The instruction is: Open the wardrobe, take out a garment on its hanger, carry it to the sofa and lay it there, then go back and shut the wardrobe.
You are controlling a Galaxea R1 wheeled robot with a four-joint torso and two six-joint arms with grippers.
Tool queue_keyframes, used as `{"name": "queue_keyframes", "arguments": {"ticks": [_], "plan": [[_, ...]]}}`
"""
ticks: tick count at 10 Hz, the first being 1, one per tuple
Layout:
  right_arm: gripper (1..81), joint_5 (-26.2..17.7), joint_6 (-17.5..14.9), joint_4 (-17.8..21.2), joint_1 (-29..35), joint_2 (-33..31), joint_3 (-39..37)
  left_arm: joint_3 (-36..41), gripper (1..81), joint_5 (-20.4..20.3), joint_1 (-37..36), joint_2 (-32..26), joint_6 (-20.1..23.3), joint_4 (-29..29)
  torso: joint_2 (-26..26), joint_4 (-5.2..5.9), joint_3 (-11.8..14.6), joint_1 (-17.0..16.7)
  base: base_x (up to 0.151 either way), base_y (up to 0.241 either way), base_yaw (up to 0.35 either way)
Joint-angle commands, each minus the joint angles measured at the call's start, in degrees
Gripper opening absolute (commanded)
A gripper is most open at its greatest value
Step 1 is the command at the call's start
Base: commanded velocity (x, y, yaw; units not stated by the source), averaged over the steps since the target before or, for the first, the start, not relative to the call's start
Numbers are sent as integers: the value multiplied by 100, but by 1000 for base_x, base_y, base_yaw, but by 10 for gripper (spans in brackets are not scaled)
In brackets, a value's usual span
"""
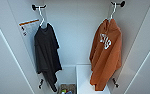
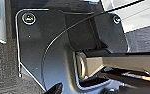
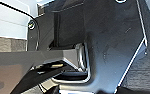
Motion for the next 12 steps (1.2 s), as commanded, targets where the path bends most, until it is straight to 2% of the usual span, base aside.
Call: {"name": "queue_keyframes", "arguments": {"ticks": [1,12], "plan": [[811,-363,-21,-18,81,8,64,54,811,338,-103,-84,7,-21,0,0,0,0,66,0,0],[811,-363,-21,-18,90,17,64,54,811,338,-94,-84,7,-21,-2,0,0,-5,75,-6,0]]}}
